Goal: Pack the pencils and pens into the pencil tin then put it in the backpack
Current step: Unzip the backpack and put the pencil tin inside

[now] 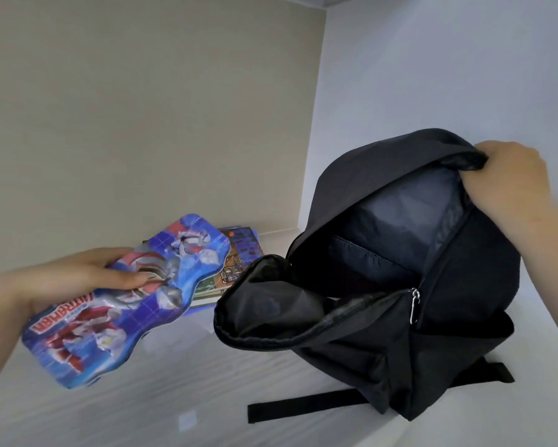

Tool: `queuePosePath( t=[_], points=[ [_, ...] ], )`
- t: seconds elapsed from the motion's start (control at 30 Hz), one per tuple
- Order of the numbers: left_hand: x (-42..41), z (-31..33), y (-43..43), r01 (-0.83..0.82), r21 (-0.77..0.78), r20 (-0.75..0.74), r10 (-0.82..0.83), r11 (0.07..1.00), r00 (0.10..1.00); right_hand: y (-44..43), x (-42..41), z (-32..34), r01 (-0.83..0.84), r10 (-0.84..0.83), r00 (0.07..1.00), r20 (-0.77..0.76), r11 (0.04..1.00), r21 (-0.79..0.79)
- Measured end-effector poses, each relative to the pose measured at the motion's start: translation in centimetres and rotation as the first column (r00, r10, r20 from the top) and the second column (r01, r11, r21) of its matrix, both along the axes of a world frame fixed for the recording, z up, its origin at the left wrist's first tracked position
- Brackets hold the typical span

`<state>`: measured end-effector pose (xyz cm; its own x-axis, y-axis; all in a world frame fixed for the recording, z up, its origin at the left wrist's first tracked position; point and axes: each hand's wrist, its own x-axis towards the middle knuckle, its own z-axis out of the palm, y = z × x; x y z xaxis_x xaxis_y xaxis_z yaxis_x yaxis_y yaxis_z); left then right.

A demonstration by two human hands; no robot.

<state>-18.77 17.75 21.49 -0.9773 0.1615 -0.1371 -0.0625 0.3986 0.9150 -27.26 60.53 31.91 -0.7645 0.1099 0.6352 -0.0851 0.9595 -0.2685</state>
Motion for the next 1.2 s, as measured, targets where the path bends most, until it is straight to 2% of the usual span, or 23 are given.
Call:
queuePosePath(
  t=[0.13, 0.27, 0.5, 0.67, 0.8, 0.97, 1.03, 1.13, 1.2],
  points=[
    [-1.6, 4.3, 5.2, 0.188, 0.077, 0.095, -0.195, 0.979, 0.976, -0.1, -0.1, 0.1, 0.010, -0.010, 1.000, 0.000, 1.000, -0.003],
    [-4.4, 5.4, 12.0, 0.378, 0.125, 0.248, -0.398, 0.917, 0.883, -0.1, 0.0, 0.1, 0.012, -0.012, 1.000, -0.002, 1.000, -0.009],
    [-9.7, 1.9, 21.4, 0.193, 0.306, 0.299, -0.287, 0.932, 0.910, 0.5, -0.2, -0.3, -0.005, 0.004, 1.000, -0.022, 0.999, -0.045],
    [-12.4, 1.0, 24.4, 0.087, 0.323, 0.387, -0.216, 0.942, 0.896, 0.8, -0.2, 0.0, -0.059, 0.056, 0.997, -0.043, 0.996, -0.063],
    [-15.3, 2.0, 26.0, 0.126, 0.244, 0.426, -0.223, 0.962, 0.877, 0.9, -0.1, 0.2, -0.072, 0.070, 0.997, -0.038, 0.996, -0.061],
    [-18.3, 2.8, 27.6, 0.280, -0.024, 0.427, -0.243, 0.960, 0.871, 2.0, -0.3, 0.5, -0.003, 0.000, 0.999, -0.039, 0.997, -0.071],
    [-19.0, 3.1, 27.6, 0.352, -0.125, 0.441, -0.266, 0.928, 0.857, 2.2, -0.4, 0.8, 0.029, -0.032, 0.999, -0.044, 0.997, -0.068],
    [-19.4, 2.1, 26.4, 0.476, -0.323, 0.449, -0.310, 0.818, 0.838, 2.4, -0.3, 1.1, 0.040, -0.044, 0.997, -0.068, 0.997, -0.063],
    [-19.5, 1.4, 25.9, 0.496, -0.351, 0.489, -0.296, 0.794, 0.821, 2.5, -0.5, 1.1, 0.052, -0.056, 0.996, -0.073, 0.997, -0.054]
  ],
)
